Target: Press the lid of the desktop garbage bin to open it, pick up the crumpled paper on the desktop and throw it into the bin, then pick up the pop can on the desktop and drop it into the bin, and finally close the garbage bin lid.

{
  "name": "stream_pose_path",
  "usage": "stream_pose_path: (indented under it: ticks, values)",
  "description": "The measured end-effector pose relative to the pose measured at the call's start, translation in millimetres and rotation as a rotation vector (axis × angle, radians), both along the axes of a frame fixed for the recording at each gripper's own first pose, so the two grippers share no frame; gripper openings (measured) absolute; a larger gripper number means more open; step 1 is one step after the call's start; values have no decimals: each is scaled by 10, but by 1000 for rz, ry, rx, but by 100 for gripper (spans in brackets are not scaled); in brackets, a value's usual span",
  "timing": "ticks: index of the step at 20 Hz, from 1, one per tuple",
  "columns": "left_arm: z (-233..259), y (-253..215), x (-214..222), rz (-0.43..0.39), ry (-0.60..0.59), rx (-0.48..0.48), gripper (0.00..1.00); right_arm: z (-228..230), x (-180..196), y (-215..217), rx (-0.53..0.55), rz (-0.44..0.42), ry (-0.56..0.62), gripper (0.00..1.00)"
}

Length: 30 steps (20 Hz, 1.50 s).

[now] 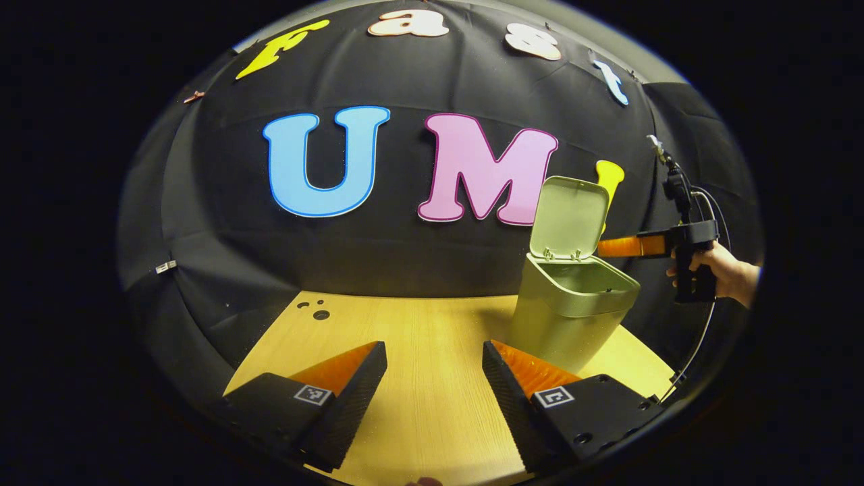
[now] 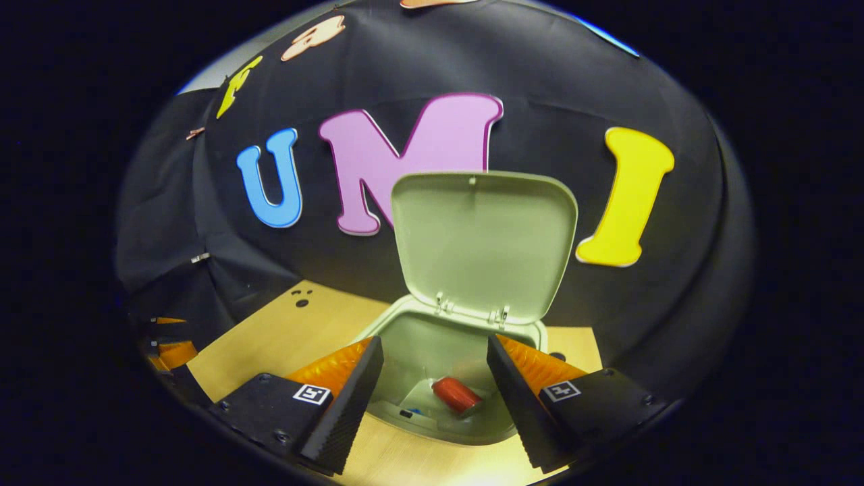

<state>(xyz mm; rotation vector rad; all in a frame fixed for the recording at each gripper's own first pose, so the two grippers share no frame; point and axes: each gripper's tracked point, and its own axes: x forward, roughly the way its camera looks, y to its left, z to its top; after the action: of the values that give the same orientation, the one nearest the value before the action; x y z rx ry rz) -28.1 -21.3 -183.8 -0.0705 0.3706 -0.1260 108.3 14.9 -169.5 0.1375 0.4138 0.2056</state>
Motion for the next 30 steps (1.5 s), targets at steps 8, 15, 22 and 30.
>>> stream_pose_path:
  ticks: [8,15,22,30]
  values:
    - [36,-25,-55,6,-9,-11,93,939,258,-181,-46,-58,-240,96]
    - [29,39,-167,27,2,-4,93,1338,718,-317,-43,-128,-347,98]
    - [-1,166,-292,56,18,8,93,1309,1144,-443,-28,-211,-347,98]
    - [14,195,-236,51,15,9,93,990,1183,-452,11,-219,-240,98]
